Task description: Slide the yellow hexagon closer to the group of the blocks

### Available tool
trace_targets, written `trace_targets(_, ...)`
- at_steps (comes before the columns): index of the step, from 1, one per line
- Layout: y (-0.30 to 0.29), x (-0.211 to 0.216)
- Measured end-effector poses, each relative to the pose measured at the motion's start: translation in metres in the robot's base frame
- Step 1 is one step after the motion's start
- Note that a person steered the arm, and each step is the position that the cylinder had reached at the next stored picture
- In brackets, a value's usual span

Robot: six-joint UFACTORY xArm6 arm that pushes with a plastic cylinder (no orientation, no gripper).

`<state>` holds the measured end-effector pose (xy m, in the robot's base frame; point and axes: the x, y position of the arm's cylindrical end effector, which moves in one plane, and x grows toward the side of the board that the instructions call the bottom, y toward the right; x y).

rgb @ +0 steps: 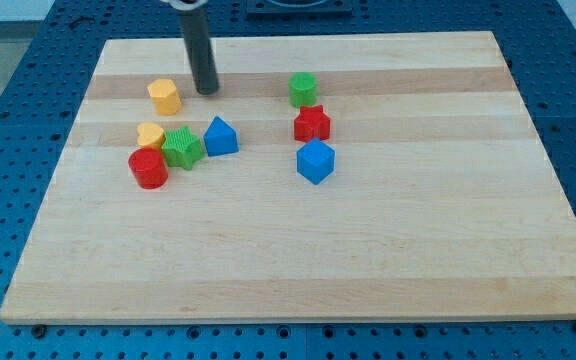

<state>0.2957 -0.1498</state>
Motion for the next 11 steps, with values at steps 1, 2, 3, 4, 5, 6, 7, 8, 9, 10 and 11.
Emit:
trace_targets(1, -0.020, -0.017)
trace_targets(2, -0.037, -0.016)
trace_targets(3, -0.047, -0.001)
trace_targets(4, -0.048, 0.008)
trace_targets(5, -0.048, 0.016)
trace_targets(6, -0.048, 0.028)
trace_targets(7, -0.048, 0.031)
trace_targets(8, -0.051, 0.030)
trace_targets(9, -0.051, 0.014)
trace_targets(10, -0.040, 0.009)
trace_targets(11, -0.036, 0.017)
